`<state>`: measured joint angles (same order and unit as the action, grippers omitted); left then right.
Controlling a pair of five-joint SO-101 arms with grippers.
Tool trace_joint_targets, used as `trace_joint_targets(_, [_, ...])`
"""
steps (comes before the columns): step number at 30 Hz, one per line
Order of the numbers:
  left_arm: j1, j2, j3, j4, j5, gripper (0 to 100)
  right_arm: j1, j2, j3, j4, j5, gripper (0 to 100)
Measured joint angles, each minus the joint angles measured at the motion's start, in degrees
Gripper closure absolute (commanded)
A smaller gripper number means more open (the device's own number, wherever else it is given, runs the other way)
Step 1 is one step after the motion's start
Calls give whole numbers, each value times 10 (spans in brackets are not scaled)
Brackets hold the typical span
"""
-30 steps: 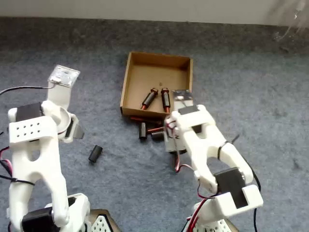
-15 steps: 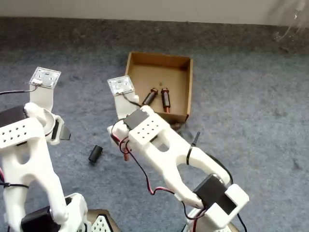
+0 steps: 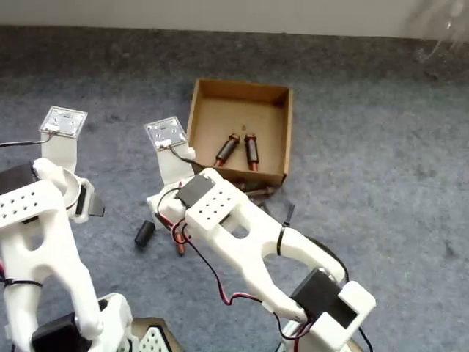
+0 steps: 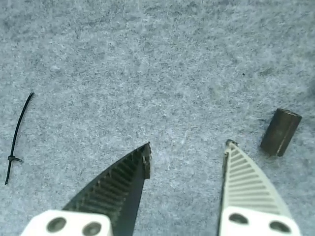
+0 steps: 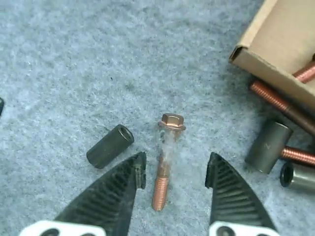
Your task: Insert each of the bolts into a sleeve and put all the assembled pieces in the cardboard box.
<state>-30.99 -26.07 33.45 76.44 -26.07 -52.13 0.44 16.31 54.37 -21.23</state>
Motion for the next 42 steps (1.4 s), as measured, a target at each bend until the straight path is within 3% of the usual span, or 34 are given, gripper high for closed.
trace_joint_targets(4, [1,0,0,0,0,774,40,0,0,76,0,998])
trace_joint_targets(10, [76,0,0,25,12,774,134,-62,-6,150,58,995])
trace_joint_targets(19, [293,0,16,33,154,779,238,-279,225,146,174,995])
trace_joint_targets(23, [362,0,75,-37,227,779,285,-311,331,101,190,992])
trace_joint_targets(30, [379,0,186,-196,293,780,294,-315,375,76,193,992])
trace_joint_targets(37, [379,17,191,-231,313,780,295,-318,375,75,193,992])
trace_joint_targets(42, [379,114,185,-254,316,780,295,-318,375,74,193,992])
